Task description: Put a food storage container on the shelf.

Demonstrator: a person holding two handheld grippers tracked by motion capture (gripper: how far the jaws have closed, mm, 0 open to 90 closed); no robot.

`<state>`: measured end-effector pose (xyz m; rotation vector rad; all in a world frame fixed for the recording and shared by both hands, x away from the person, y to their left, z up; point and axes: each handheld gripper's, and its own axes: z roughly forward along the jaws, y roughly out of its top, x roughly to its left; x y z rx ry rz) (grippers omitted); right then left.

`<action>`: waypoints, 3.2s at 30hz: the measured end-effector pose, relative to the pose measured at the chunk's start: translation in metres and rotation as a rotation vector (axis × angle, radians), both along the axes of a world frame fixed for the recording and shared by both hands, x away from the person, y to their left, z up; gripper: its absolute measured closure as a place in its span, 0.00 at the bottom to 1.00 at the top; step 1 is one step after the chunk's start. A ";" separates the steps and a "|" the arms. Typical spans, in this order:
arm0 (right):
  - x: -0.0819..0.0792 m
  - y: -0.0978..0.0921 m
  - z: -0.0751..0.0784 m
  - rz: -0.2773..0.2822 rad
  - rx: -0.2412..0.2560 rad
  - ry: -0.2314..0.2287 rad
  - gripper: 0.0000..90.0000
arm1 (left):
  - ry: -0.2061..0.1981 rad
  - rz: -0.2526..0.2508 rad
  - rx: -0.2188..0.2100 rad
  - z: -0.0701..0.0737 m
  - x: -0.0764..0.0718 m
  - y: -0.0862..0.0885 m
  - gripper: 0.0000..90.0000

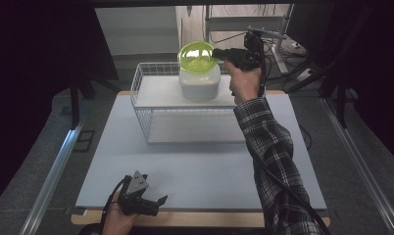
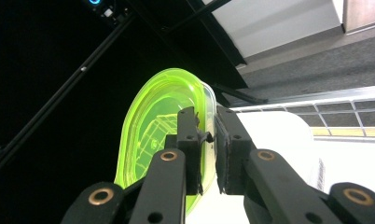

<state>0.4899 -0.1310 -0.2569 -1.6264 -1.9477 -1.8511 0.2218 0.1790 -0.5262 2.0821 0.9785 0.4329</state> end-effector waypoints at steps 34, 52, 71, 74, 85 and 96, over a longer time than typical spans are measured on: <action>0.001 -0.003 -0.005 0.009 -0.096 -0.058 0.31 | 0.015 -0.009 0.008 -0.002 0.000 -0.001 0.00; -0.039 -0.013 -0.025 0.123 -0.259 -0.186 0.17 | 0.018 -0.007 0.001 -0.002 0.000 -0.001 0.00; -0.073 -0.028 -0.045 0.183 -0.308 -0.253 0.11 | 0.018 -0.007 0.003 -0.002 0.000 -0.001 0.01; -0.079 -0.030 -0.049 0.193 -0.327 -0.263 0.10 | 0.017 -0.007 0.003 -0.002 0.000 -0.001 0.01; -0.097 -0.035 -0.067 0.208 -0.387 -0.286 0.06 | 0.018 -0.007 0.003 -0.002 0.000 -0.001 0.01; -0.115 -0.030 -0.081 0.247 -0.445 -0.305 0.03 | 0.019 -0.010 0.007 -0.003 0.000 -0.002 0.01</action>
